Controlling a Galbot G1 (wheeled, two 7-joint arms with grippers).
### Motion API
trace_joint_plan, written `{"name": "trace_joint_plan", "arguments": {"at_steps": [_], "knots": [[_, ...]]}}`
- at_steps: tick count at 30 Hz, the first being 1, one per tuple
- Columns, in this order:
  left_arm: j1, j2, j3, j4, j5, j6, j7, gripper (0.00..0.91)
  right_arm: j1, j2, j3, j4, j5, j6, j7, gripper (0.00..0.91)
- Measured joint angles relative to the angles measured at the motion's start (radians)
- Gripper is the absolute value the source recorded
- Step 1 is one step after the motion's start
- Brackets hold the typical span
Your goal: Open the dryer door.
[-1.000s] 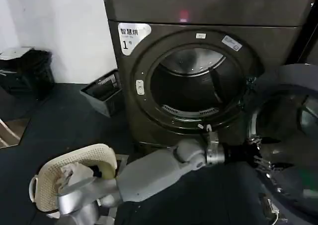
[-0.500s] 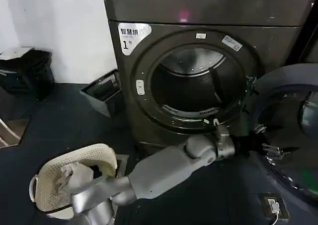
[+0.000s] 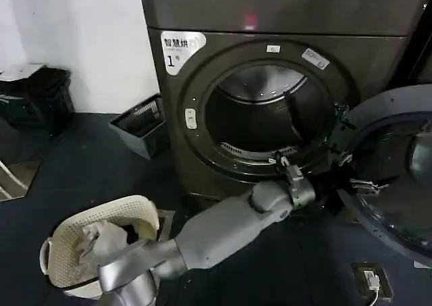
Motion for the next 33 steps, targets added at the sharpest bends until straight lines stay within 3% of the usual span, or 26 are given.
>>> {"name": "trace_joint_plan", "arguments": {"at_steps": [6, 12, 17, 25, 33], "knots": [[0.009, 0.016, 0.003, -0.060, 0.008, -0.111, -0.045, 0.907, 0.006, -0.006, 0.000, 0.000, -0.001, -0.001, 0.002, 0.907], [0.008, 0.163, 0.010, -0.140, -0.031, -0.154, -0.079, 0.907, 0.010, -0.015, 0.002, 0.001, -0.001, -0.002, 0.006, 0.907], [-0.016, 0.316, 0.050, -0.231, -0.111, -0.196, -0.053, 0.907, 0.014, -0.020, 0.009, 0.006, -0.001, -0.002, 0.010, 0.907], [0.000, 0.541, 0.048, -0.379, -0.160, -0.178, -0.087, 0.907, 0.037, -0.033, 0.011, 0.020, -0.004, -0.010, 0.021, 0.907], [0.041, 0.784, 0.013, -0.525, -0.195, -0.079, -0.086, 0.907, 0.062, -0.041, -0.001, 0.036, -0.038, -0.037, 0.033, 0.907]]}}
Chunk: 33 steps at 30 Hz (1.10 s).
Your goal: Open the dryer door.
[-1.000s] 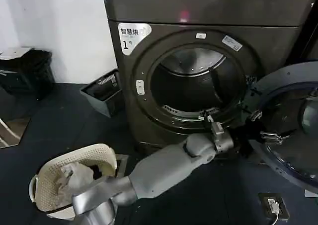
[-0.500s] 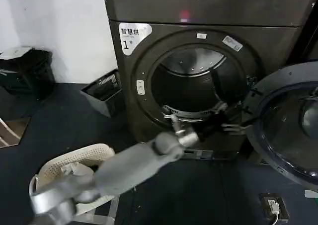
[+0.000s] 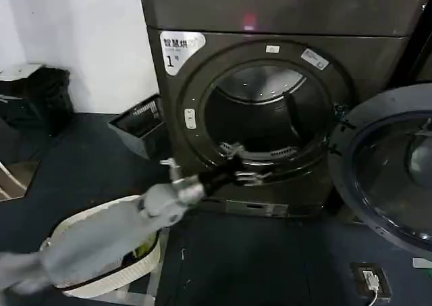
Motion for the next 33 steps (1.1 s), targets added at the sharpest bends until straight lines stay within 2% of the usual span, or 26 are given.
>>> {"name": "trace_joint_plan", "arguments": {"at_steps": [6, 14, 22, 29, 33], "knots": [[0.048, 0.178, -0.040, -0.077, -0.040, 0.031, 0.080, 0.907, 0.027, -0.009, -0.014, 0.013, 0.000, -0.012, 0.000, 0.907], [0.142, 0.382, -0.132, -0.116, -0.020, 0.096, 0.124, 0.907, 0.060, -0.021, -0.040, 0.013, -0.001, -0.012, -0.003, 0.907], [0.282, 0.565, -0.240, -0.139, 0.146, 0.304, 0.134, 0.907, 0.091, -0.024, -0.073, 0.014, -0.002, -0.015, -0.007, 0.907], [0.330, 0.681, -0.276, -0.119, 0.221, 0.473, 0.156, 0.907, 0.115, -0.025, -0.099, 0.024, -0.001, -0.020, -0.010, 0.907], [0.332, 0.705, -0.292, -0.084, 0.303, 0.509, 0.214, 0.907, 0.116, -0.028, -0.102, 0.023, 0.007, -0.022, -0.010, 0.907]]}}
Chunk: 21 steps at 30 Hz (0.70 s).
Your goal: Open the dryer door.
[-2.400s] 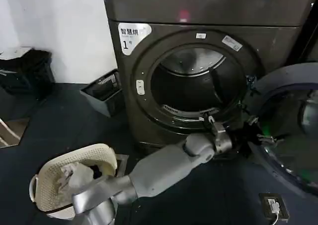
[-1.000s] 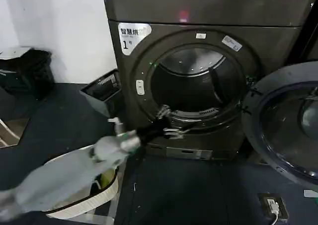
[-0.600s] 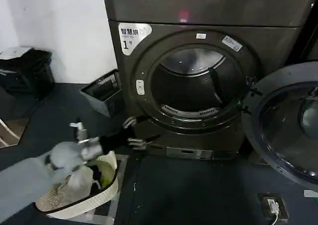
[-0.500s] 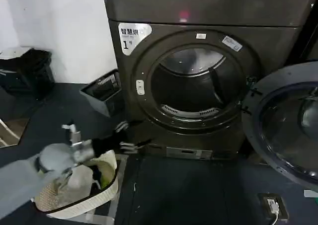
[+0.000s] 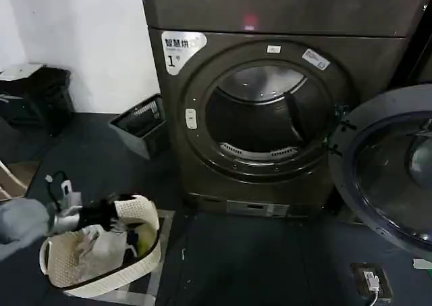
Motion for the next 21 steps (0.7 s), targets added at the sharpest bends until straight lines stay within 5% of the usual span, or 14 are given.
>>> {"name": "trace_joint_plan", "arguments": {"at_steps": [21], "knots": [[0.016, 0.036, -0.006, 0.156, 0.271, -0.009, 0.170, 0.907, 0.003, -0.016, -0.011, -0.004, -0.005, -0.005, -0.001, 0.907]]}}
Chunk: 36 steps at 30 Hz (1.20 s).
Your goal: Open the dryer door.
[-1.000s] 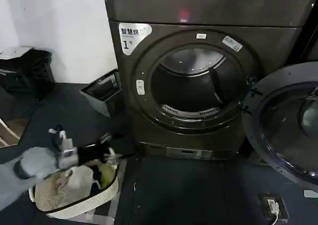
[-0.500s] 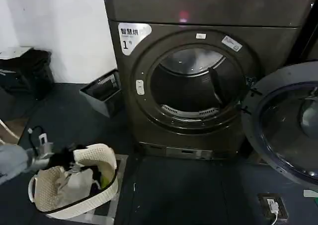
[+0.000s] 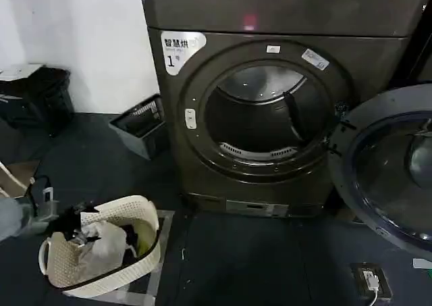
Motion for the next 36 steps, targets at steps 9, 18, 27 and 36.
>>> {"name": "trace_joint_plan", "arguments": {"at_steps": [9, 18, 27, 36], "knots": [[-0.001, -0.001, -0.004, 0.020, 0.068, -0.040, 0.008, 0.907, 0.004, 0.005, -0.015, 0.016, -0.001, -0.001, -0.001, 0.907], [0.001, -0.004, -0.005, 0.031, 0.135, -0.090, 0.024, 0.907, 0.002, 0.004, -0.011, 0.022, -0.001, -0.001, 0.001, 0.907], [0.001, -0.009, -0.002, 0.053, 0.162, -0.120, 0.041, 0.907, -0.001, 0.003, -0.003, 0.024, -0.004, -0.001, 0.004, 0.907], [-0.002, -0.005, -0.008, 0.061, 0.216, -0.142, 0.065, 0.907, 0.000, 0.003, 0.002, 0.031, -0.006, -0.001, 0.006, 0.907]]}}
